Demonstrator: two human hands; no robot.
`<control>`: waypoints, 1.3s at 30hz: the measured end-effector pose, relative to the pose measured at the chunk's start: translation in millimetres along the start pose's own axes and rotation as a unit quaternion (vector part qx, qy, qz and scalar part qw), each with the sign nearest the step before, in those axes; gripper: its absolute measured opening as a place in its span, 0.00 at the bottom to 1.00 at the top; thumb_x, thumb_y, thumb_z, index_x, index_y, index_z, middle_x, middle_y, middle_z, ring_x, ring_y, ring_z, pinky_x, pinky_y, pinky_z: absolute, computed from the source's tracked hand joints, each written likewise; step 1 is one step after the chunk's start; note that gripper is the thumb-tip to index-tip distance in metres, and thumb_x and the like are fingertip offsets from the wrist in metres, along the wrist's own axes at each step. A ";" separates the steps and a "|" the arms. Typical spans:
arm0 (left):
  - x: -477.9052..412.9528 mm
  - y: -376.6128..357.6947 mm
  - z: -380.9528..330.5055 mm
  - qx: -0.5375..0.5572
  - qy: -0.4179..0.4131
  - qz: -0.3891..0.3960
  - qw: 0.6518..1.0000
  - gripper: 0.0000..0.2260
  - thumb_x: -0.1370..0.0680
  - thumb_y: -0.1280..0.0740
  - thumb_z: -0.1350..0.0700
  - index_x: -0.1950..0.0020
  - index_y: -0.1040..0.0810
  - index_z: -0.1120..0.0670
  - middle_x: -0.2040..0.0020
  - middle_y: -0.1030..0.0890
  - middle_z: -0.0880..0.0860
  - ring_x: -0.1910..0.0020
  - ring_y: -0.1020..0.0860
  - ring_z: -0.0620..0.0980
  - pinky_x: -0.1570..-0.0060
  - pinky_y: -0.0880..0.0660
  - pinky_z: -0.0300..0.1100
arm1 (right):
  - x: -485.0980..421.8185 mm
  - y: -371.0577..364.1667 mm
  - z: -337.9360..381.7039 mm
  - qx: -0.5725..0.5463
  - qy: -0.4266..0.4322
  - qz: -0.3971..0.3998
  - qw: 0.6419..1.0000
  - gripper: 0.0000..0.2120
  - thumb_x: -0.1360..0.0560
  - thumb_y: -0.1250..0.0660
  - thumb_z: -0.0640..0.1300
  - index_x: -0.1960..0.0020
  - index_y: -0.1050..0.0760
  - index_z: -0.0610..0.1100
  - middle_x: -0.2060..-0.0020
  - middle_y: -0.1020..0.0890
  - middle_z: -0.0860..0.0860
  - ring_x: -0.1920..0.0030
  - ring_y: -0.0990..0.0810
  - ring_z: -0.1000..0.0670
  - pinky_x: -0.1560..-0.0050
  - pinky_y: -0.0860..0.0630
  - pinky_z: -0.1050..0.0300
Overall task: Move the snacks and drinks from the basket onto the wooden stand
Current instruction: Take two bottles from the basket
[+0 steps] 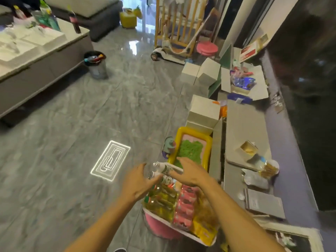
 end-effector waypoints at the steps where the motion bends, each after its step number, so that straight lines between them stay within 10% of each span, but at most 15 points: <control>1: -14.3 -16.9 12.7 0.011 0.009 0.000 1.000 0.41 0.29 0.28 0.27 0.26 0.27 0.51 0.31 0.21 0.50 0.43 0.24 0.44 0.49 0.27 0.40 | -26.2 -19.5 -8.6 0.004 0.007 0.013 1.000 0.41 0.25 0.38 0.76 0.21 0.33 0.50 0.25 0.26 0.47 0.28 0.25 0.42 0.34 0.24 0.41; 5: -65.6 -82.4 58.7 0.057 0.029 0.000 0.998 0.33 0.31 0.23 0.32 0.32 0.26 0.44 0.41 0.21 0.44 0.52 0.29 0.37 0.60 0.40 0.26 | -114.3 -84.4 -36.7 0.013 0.035 0.041 0.998 0.44 0.27 0.39 0.77 0.22 0.35 0.48 0.26 0.27 0.46 0.30 0.25 0.41 0.37 0.24 0.44; 9: -98.2 -130.7 101.0 0.094 0.055 0.005 0.994 0.35 0.36 0.22 0.28 0.36 0.30 0.38 0.46 0.27 0.37 0.49 0.26 0.39 0.55 0.31 0.35 | -170.4 -127.2 -50.7 0.013 0.096 0.045 0.994 0.48 0.24 0.34 0.72 0.14 0.45 0.47 0.17 0.36 0.47 0.20 0.34 0.43 0.26 0.30 0.44; 14: -123.1 -166.8 133.7 0.098 0.077 0.024 0.992 0.34 0.42 0.23 0.24 0.43 0.20 0.41 0.52 0.17 0.40 0.54 0.18 0.40 0.53 0.18 0.45 | -198.6 -152.5 -46.1 0.000 0.150 0.066 0.986 0.37 0.25 0.26 0.65 0.22 0.33 0.52 0.27 0.24 0.48 0.27 0.26 0.42 0.31 0.27 0.36; 23: -149.7 -173.8 123.4 0.085 0.054 0.052 0.994 0.25 0.36 0.17 0.40 0.43 0.16 0.47 0.54 0.18 0.43 0.57 0.19 0.42 0.60 0.23 0.36 | -216.4 -158.7 -59.5 -0.076 0.101 0.033 0.991 0.30 0.32 0.17 0.56 0.33 0.24 0.60 0.40 0.15 0.55 0.38 0.19 0.44 0.37 0.23 0.41; 39: -79.5 16.2 -57.0 0.121 -0.152 -0.008 0.981 0.23 0.35 0.15 0.49 0.45 0.21 0.43 0.51 0.16 0.39 0.54 0.16 0.40 0.54 0.16 0.47 | -8.2 32.9 -76.5 -0.394 0.005 -0.221 0.892 0.30 0.28 0.17 0.50 0.28 0.22 0.57 0.39 0.15 0.62 0.40 0.17 0.60 0.36 0.18 0.52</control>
Point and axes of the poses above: each hand's wrist, its own x-axis away from the middle knuckle, its own y-axis out of the back of the hand, z = x × y, the point moved 9 cm from there along -x, towards the middle knuckle
